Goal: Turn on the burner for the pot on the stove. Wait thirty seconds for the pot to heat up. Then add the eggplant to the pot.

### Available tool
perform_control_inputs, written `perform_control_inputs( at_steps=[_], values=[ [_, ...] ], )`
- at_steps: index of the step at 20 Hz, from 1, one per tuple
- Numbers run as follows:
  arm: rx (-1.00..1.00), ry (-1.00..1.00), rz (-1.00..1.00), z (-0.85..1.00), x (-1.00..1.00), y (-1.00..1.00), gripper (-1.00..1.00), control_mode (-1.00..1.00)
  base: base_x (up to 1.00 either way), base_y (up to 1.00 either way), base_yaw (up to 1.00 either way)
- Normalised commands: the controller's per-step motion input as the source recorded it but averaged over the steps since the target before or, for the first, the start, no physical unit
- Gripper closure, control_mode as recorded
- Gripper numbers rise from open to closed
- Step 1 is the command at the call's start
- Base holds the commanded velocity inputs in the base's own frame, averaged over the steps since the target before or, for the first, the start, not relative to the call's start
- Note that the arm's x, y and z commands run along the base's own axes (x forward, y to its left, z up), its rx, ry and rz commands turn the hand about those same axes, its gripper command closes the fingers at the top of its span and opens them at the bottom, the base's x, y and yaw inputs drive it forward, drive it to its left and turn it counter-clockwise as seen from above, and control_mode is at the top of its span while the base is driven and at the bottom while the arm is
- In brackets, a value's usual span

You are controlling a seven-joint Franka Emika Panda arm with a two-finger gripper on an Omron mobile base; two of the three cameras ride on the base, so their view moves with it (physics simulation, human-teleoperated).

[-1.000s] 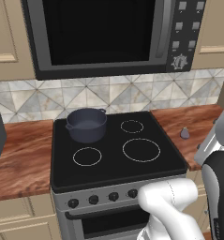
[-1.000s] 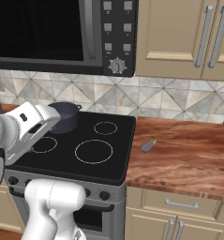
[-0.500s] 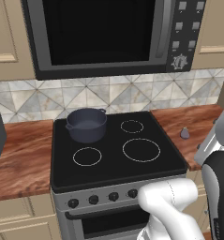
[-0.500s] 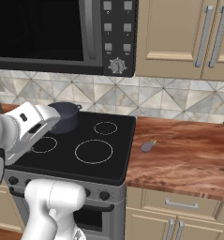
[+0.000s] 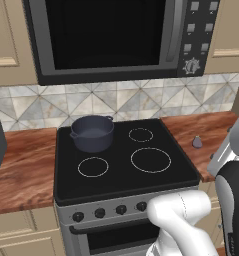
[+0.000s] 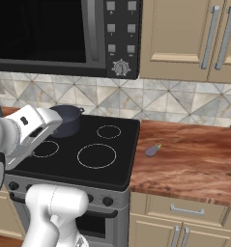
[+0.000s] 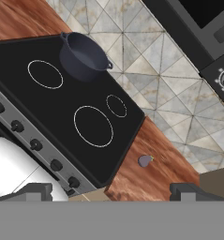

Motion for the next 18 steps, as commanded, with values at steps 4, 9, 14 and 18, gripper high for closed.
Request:
perform_control_inputs(
  at_steps=[4, 9, 14, 18],
  values=[
    [0.0, 0.0, 0.0, 0.0, 0.0, 0.0, -1.0, -1.0, 0.0, 0.0, 0.0],
    [0.0, 0.0, 0.0, 0.0, 0.0, 0.0, -1.0, -1.0, 0.0, 0.0, 0.0],
    [0.0, 0.0, 0.0, 0.0, 0.0, 0.0, -1.0, -1.0, 0.0, 0.0, 0.0],
    [0.0, 0.0, 0.0, 0.0, 0.0, 0.0, -1.0, -1.0, 0.0, 0.0, 0.0]
  ],
)
